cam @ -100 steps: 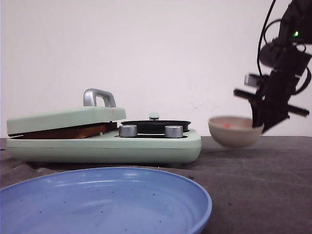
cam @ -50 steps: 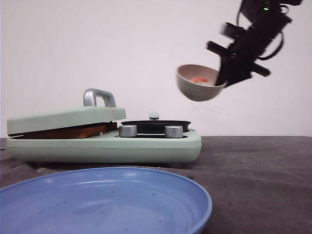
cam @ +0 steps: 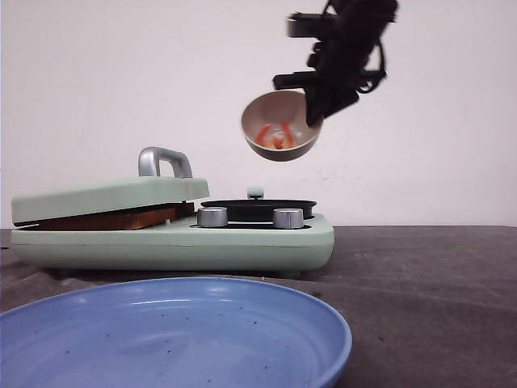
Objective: Make breakfast with bread and shrimp
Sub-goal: 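Lift the bowl over the black pan and tip shrimp into it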
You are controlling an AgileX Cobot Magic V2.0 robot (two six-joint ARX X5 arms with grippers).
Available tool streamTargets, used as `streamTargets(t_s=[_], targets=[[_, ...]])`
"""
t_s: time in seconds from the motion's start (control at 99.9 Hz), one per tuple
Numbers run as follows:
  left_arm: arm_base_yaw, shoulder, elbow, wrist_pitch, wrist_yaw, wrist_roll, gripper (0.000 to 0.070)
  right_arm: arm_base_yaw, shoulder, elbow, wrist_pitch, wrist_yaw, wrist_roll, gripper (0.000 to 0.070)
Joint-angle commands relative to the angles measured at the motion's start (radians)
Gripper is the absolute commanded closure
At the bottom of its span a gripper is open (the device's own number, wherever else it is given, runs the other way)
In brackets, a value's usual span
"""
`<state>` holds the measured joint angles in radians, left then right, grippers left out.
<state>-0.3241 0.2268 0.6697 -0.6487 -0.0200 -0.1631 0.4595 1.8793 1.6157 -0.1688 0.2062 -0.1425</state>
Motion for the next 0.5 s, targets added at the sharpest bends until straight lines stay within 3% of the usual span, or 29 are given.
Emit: streamTargets(t_s=[0.0, 0.28, 0.49], targets=[[-0.003, -0.001, 0.002, 0.009, 0.0, 0.011, 0.0064, 0.027, 0.004, 0.025, 0.066, 0.073, -0.154, 0.07], [-0.003, -0.001, 0.002, 0.009, 0.0, 0.017, 0.0064, 0.082, 0.004, 0.025, 0.186, 0.232, -0.394, 0.07], [-0.003, -0.001, 0.002, 0.009, 0.0, 0.028, 0.0065, 0.088, 0.009, 0.025, 0.22, 0.242, -0.479, 0.07]])
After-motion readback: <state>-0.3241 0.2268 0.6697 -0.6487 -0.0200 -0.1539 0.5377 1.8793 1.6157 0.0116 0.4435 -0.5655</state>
